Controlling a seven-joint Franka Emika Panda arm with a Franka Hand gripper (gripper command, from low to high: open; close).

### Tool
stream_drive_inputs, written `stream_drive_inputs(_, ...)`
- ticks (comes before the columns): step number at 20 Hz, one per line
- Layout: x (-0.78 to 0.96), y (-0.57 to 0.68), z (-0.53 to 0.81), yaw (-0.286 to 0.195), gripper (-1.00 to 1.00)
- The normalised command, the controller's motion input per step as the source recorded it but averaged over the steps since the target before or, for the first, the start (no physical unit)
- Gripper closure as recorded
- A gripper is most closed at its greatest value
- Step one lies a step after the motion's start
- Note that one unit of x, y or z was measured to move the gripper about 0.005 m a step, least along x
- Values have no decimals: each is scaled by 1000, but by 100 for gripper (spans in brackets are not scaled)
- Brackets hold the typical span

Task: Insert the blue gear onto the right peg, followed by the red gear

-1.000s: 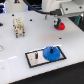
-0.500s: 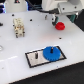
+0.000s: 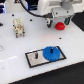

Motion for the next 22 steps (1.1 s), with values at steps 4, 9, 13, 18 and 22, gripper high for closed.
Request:
stream_drive_inputs(4,158,79,-1,0,-100)
stream_drive_inputs(9,63,166,0,0,100)
stream_drive_inputs(13,0,156,0,0,100)
stream_drive_inputs(18,0,147,23,0,100)
stream_drive_inputs(22,16,131,76,0,100)
